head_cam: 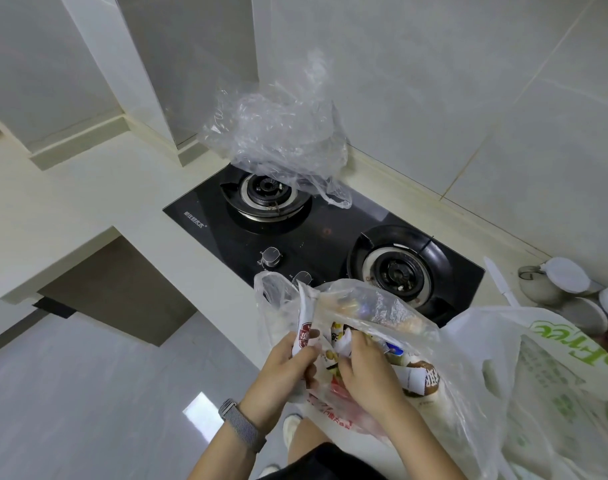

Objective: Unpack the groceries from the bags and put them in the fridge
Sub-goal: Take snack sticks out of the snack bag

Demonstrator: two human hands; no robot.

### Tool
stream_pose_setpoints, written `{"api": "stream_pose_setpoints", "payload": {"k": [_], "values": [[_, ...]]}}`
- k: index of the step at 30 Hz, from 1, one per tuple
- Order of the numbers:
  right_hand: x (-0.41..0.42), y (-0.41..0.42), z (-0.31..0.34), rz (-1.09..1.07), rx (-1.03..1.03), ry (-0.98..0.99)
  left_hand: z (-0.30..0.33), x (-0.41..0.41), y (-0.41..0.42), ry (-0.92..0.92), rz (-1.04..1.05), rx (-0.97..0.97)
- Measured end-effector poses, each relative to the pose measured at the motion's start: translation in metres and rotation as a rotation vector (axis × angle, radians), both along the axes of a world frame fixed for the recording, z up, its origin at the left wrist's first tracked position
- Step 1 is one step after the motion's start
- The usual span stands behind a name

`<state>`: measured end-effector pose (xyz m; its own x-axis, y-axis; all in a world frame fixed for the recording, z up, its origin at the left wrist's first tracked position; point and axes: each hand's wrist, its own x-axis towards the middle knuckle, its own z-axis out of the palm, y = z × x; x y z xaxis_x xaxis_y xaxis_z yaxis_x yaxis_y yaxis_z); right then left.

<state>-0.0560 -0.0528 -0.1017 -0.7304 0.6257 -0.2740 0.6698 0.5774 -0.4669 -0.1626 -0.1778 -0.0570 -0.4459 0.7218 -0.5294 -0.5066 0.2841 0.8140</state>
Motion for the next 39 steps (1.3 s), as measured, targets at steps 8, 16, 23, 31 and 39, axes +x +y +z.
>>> {"api": "stream_pose_setpoints", "payload": {"k": [8, 16, 23, 31, 39], "values": [[0.016, -0.014, 0.062, -0.251, -0.434, 0.422, 0.014, 0.009, -0.007, 0.054, -0.038, 0.026], [0.003, -0.012, 0.11, -0.475, -0.866, 0.736, 0.028, 0.014, -0.021, -0.057, -0.062, 0.049], [-0.017, -0.023, 0.124, -0.509, -1.044, 0.847, 0.055, 0.018, -0.031, 0.099, -0.097, 0.186], [-0.021, -0.037, 0.134, -0.379, -1.184, 0.844, 0.071, 0.018, -0.041, -0.135, -0.069, 0.274], [-0.017, -0.024, 0.145, -0.187, -1.034, 0.623, 0.076, 0.015, -0.053, -0.324, -0.257, 0.334]]}}
